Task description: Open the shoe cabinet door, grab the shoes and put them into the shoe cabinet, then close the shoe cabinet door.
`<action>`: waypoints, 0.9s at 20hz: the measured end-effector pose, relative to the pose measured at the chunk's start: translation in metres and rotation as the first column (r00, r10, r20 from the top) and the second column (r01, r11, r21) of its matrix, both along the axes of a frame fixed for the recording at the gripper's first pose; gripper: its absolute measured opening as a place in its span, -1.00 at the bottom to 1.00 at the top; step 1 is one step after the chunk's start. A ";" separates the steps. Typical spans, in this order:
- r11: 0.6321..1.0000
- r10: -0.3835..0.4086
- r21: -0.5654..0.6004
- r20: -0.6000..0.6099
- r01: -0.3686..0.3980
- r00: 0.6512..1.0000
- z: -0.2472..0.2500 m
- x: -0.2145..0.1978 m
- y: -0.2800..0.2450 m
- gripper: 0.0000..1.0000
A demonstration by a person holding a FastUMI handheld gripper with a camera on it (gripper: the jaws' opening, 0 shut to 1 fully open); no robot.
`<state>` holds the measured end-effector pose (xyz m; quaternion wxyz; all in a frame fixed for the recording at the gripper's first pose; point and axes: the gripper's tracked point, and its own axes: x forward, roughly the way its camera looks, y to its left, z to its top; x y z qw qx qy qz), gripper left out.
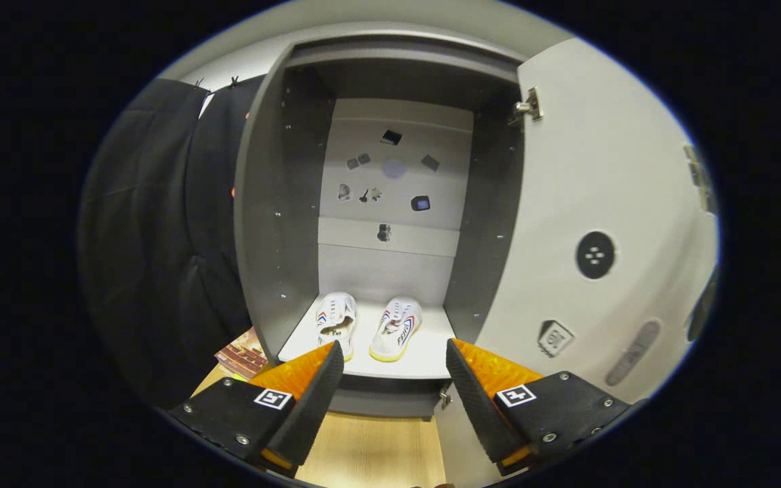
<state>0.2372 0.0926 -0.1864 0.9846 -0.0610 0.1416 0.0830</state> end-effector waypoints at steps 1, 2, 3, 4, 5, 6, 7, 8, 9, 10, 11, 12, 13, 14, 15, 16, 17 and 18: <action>1.000 -0.006 0.009 0.005 0.006 1.000 0.007 -0.019 -0.009 0.88; 1.000 -0.016 0.017 0.013 0.015 1.000 0.014 -0.036 -0.019 0.89; 0.999 -0.035 0.021 0.025 0.034 0.999 0.021 -0.052 -0.033 0.89; 0.998 -0.058 0.016 0.037 0.057 0.998 0.027 -0.068 -0.051 0.89; 0.996 -0.085 0.007 0.048 0.085 0.995 0.032 -0.085 -0.068 0.89; 0.994 -0.112 0.000 0.057 0.112 0.992 0.036 -0.100 -0.086 0.90; 0.990 -0.139 -0.004 0.063 0.140 0.988 0.039 -0.115 -0.105 0.90; 0.985 -0.169 -0.008 0.066 0.170 0.983 0.040 -0.128 -0.124 0.90; 0.987 -0.161 0.016 0.060 0.160 0.985 0.041 -0.143 -0.130 0.90; 0.986 -0.167 0.038 0.045 0.165 0.985 0.039 -0.156 -0.139 0.86; 0.986 -0.166 0.041 0.049 0.164 0.985 0.039 -0.171 -0.148 0.86; 0.983 -0.183 0.018 0.061 0.182 0.981 0.039 -0.180 -0.160 0.87; 0.975 -0.219 -0.030 0.078 0.222 0.973 0.037 -0.185 -0.178 0.87; 0.964 -0.246 -0.076 0.099 0.254 0.964 0.037 -0.189 -0.195 0.90; 0.954 -0.271 -0.103 0.110 0.283 0.956 0.037 -0.192 -0.209 0.91; 0.947 -0.293 -0.104 0.105 0.303 0.950 0.034 -0.193 -0.219 0.91; 0.946 -0.305 -0.088 0.093 0.313 0.948 0.031 -0.192 -0.225 0.91; 0.944 -0.317 -0.069 0.085 0.322 0.945 0.027 -0.188 -0.231 0.91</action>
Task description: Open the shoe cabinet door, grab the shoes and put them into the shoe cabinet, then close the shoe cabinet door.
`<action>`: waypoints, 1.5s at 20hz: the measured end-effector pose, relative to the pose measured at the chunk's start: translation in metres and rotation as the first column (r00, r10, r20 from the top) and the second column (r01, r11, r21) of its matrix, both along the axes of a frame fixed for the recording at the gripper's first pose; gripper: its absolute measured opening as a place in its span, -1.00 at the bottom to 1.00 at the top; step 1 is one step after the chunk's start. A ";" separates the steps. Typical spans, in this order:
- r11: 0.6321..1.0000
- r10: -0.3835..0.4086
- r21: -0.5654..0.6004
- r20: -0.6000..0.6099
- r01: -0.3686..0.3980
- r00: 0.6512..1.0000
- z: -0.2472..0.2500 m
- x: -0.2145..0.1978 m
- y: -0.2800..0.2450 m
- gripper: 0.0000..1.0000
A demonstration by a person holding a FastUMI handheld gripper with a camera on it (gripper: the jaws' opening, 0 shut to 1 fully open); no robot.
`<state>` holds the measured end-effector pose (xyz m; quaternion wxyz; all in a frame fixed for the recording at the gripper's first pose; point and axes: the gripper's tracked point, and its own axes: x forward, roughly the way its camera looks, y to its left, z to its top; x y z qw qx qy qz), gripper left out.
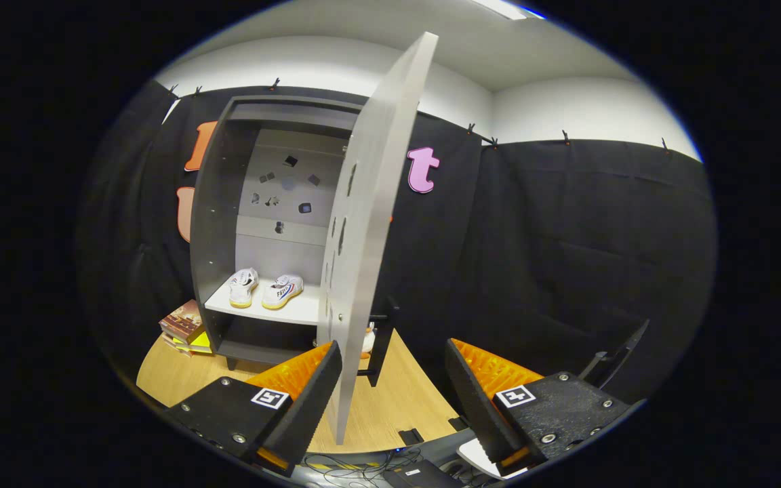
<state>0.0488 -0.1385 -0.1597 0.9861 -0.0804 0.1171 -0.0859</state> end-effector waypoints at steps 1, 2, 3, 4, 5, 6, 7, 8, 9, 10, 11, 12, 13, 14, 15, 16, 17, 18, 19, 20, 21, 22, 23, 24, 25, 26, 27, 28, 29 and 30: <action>1.000 -0.014 0.013 -0.005 0.015 1.000 -0.008 0.007 -0.008 0.91; 0.999 -0.031 0.022 -0.013 0.031 0.999 -0.015 0.013 -0.016 0.91; 0.999 -0.042 0.032 -0.023 0.043 0.999 -0.022 0.018 -0.023 0.91; 0.997 -0.054 0.046 -0.032 0.055 0.998 -0.030 0.023 -0.028 0.91; 0.996 -0.060 0.065 -0.043 0.063 0.997 -0.038 0.029 -0.030 0.91; 0.994 -0.060 0.086 -0.055 0.064 0.997 -0.045 0.031 -0.029 0.91; 0.993 -0.062 0.102 -0.054 0.067 0.997 -0.047 0.033 -0.028 0.89; 0.992 -0.062 0.106 -0.038 0.066 0.997 -0.045 0.033 -0.027 0.83; 0.993 -0.065 0.095 -0.025 0.067 0.998 -0.045 0.033 -0.026 0.81; 0.994 -0.069 0.082 -0.017 0.070 0.997 -0.044 0.031 -0.022 0.81; 0.995 -0.072 0.066 -0.012 0.073 0.997 -0.044 0.029 -0.017 0.81; 0.996 -0.070 0.049 -0.008 0.071 0.997 -0.042 0.028 -0.009 0.79; 0.997 -0.063 0.034 -0.005 0.063 0.998 -0.040 0.024 -0.001 0.79; 0.998 -0.048 0.029 -0.003 0.048 0.999 -0.038 0.022 0.011 0.78; 0.999 -0.027 0.037 -0.004 0.027 1.000 -0.038 0.021 0.026 0.78; 0.999 0.001 0.052 -0.005 0.000 1.000 -0.038 0.019 0.045 0.78; 0.997 0.018 0.071 -0.005 -0.018 1.000 -0.039 0.019 0.061 0.78; 0.995 0.030 0.091 -0.002 -0.029 1.000 -0.039 0.020 0.076 0.78; 0.994 0.041 0.105 0.004 -0.041 0.999 -0.040 0.022 0.090 0.78; 0.993 0.053 0.105 0.013 -0.054 0.998 -0.040 0.022 0.104 0.78; 0.993 0.065 0.100 0.020 -0.067 0.998 -0.040 0.026 0.119 0.78; 0.992 0.076 0.097 0.025 -0.079 0.997 -0.040 0.028 0.133 0.77; 0.991 0.091 0.098 0.029 -0.093 0.995 -0.040 0.032 0.149 0.77; 0.988 0.107 0.106 0.033 -0.109 0.994 -0.041 0.038 0.164 0.77; 0.984 0.122 0.125 0.037 -0.125 0.992 -0.041 0.045 0.179 0.78; 0.978 0.137 0.153 0.037 -0.141 0.990 -0.044 0.052 0.193 0.79; 0.970 0.159 0.183 0.035 -0.162 0.987 -0.047 0.060 0.207 0.80; 0.961 0.178 0.209 0.035 -0.181 0.983 -0.049 0.068 0.221 0.84; 0.955 0.193 0.225 0.037 -0.196 0.981 -0.050 0.078 0.233 0.85; 0.950 0.208 0.231 0.040 -0.212 0.977 -0.048 0.087 0.245 0.85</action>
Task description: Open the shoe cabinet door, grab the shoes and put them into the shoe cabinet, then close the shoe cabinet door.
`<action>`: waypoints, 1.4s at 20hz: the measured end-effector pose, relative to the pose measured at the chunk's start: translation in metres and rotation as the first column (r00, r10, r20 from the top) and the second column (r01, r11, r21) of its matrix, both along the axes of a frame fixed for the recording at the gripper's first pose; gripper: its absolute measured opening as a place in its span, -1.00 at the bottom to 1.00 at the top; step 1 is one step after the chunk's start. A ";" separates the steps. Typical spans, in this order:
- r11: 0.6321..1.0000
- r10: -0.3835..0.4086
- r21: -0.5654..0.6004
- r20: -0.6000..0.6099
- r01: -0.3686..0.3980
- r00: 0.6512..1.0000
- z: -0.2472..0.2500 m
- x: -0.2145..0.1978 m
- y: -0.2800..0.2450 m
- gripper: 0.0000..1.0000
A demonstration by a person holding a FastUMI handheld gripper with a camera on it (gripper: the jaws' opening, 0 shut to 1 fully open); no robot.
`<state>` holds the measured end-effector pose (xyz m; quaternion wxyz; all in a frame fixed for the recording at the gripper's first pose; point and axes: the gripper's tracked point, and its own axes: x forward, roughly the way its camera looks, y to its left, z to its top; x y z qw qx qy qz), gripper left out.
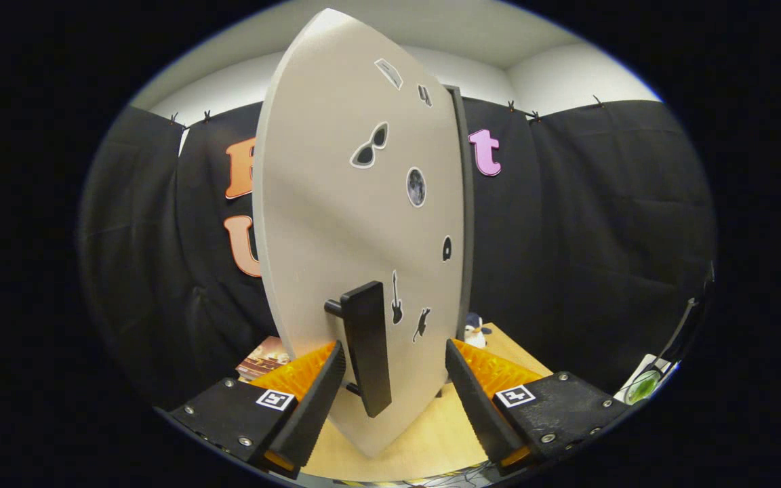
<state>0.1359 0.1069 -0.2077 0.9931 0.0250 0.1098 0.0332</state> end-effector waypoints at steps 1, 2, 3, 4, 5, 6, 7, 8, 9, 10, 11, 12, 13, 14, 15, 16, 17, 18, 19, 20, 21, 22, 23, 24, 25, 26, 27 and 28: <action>1.000 0.014 -0.001 0.008 -0.014 1.000 0.000 0.011 0.011 0.85; 1.000 0.029 -0.009 0.022 -0.029 0.999 0.001 0.024 0.025 0.85; 0.999 0.042 -0.025 0.037 -0.041 0.998 0.003 0.037 0.038 0.86; 0.998 0.056 -0.036 0.038 -0.055 0.998 0.004 0.046 0.052 0.85; 0.997 0.066 -0.047 0.039 -0.064 0.997 0.004 0.053 0.062 0.86; 0.996 0.072 -0.062 0.040 -0.069 0.997 0.006 0.061 0.071 0.86; 0.995 0.075 -0.074 0.043 -0.072 0.996 0.007 0.068 0.079 0.86; 0.994 0.079 -0.082 0.044 -0.075 0.996 0.007 0.075 0.086 0.86; 0.994 0.080 -0.081 0.043 -0.077 0.996 0.007 0.082 0.091 0.86; 0.994 0.084 -0.076 0.039 -0.081 0.996 0.007 0.088 0.095 0.86; 0.994 0.088 -0.066 0.034 -0.086 0.995 0.005 0.093 0.097 0.86; 0.994 0.094 -0.058 0.029 -0.092 0.995 0.003 0.098 0.101 0.86; 0.994 0.098 -0.054 0.027 -0.097 0.995 0.003 0.104 0.104 0.86; 0.993 0.104 -0.058 0.024 -0.103 0.994 0.003 0.108 0.107 0.86; 0.991 0.113 -0.070 0.023 -0.111 0.993 0.004 0.114 0.112 0.85; 0.989 0.123 -0.085 0.016 -0.121 0.992 0.005 0.118 0.118 0.85; 0.987 0.130 -0.095 0.011 -0.129 0.991 0.007 0.124 0.125 0.85; 0.986 0.137 -0.101 0.006 -0.136 0.990 0.008 0.129 0.130 0.85; 0.983 0.147 -0.108 0.004 -0.146 0.989 0.008 0.135 0.133 0.85; 0.983 0.153 -0.105 -0.005 -0.153 0.988 0.007 0.140 0.136 0.85; 0.983 0.160 -0.094 -0.020 -0.161 0.987 0.006 0.141 0.139 0.86; 0.981 0.173 -0.080 -0.041 -0.176 0.984 0.007 0.139 0.141 0.86; 0.980 0.185 -0.070 -0.055 -0.189 0.981 0.011 0.135 0.143 0.86; 0.978 0.192 -0.070 -0.045 -0.195 0.980 0.022 0.130 0.142 0.86; 0.979 0.188 -0.079 -0.032 -0.190 0.982 0.035 0.124 0.136 0.86; 0.979 0.184 -0.083 -0.017 -0.185 0.983 0.051 0.118 0.128 0.86; 0.978 0.192 -0.076 -0.007 -0.192 0.981 0.066 0.108 0.123 0.86; 0.978 0.196 -0.073 0.004 -0.195 0.981 0.082 0.100 0.117 0.87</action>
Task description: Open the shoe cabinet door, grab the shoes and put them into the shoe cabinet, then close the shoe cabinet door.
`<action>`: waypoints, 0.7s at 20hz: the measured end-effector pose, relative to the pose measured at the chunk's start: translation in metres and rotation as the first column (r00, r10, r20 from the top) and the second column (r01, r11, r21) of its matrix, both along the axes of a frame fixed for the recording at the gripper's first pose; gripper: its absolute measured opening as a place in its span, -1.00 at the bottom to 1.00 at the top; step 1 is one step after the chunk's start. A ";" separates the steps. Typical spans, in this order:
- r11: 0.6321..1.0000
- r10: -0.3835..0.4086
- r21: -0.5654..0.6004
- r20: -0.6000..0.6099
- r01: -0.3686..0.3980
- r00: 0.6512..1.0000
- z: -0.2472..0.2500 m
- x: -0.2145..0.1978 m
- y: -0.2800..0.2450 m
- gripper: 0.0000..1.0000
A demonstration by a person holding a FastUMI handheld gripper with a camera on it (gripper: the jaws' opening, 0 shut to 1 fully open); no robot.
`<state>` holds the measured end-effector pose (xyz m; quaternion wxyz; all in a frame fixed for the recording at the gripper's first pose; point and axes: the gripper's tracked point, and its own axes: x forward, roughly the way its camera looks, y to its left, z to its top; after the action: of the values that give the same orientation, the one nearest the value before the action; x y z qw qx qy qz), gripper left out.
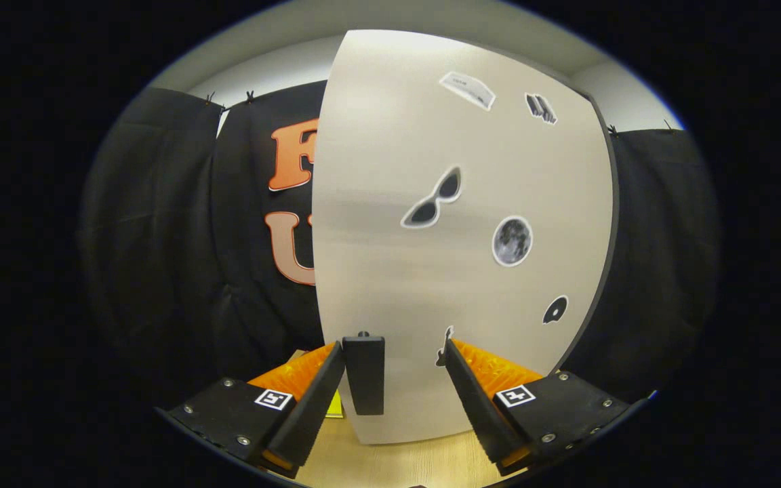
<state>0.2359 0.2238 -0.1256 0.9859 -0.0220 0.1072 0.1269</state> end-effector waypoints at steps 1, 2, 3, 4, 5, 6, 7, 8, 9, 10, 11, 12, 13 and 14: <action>1.000 0.000 -0.002 0.017 0.000 1.000 0.017 -0.008 -0.008 0.87; 1.000 0.001 -0.008 0.035 0.000 0.999 0.032 -0.016 -0.016 0.87; 1.000 -0.002 -0.015 0.051 0.003 0.999 0.046 -0.025 -0.023 0.87; 1.000 -0.008 -0.018 0.064 0.010 0.998 0.058 -0.033 -0.032 0.87; 1.000 -0.014 -0.013 0.073 0.015 0.997 0.071 -0.043 -0.039 0.87; 1.000 -0.019 -0.004 0.076 0.019 0.997 0.081 -0.051 -0.047 0.87; 1.000 -0.024 0.003 0.077 0.024 0.997 0.089 -0.059 -0.056 0.87; 0.999 -0.033 0.007 0.080 0.032 0.996 0.095 -0.067 -0.066 0.87; 0.999 -0.042 0.009 0.083 0.042 0.996 0.101 -0.074 -0.075 0.87; 0.999 -0.053 0.010 0.088 0.052 0.995 0.106 -0.083 -0.084 0.87; 0.998 -0.062 0.010 0.094 0.062 0.994 0.110 -0.090 -0.092 0.87; 0.997 -0.073 0.008 0.102 0.073 0.992 0.115 -0.096 -0.099 0.87; 0.996 -0.087 0.007 0.112 0.087 0.990 0.119 -0.104 -0.110 0.87; 0.994 -0.106 0.007 0.124 0.106 0.987 0.124 -0.110 -0.120 0.87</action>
<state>0.1261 0.1041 -0.0017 0.9960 -0.0240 0.0466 0.0729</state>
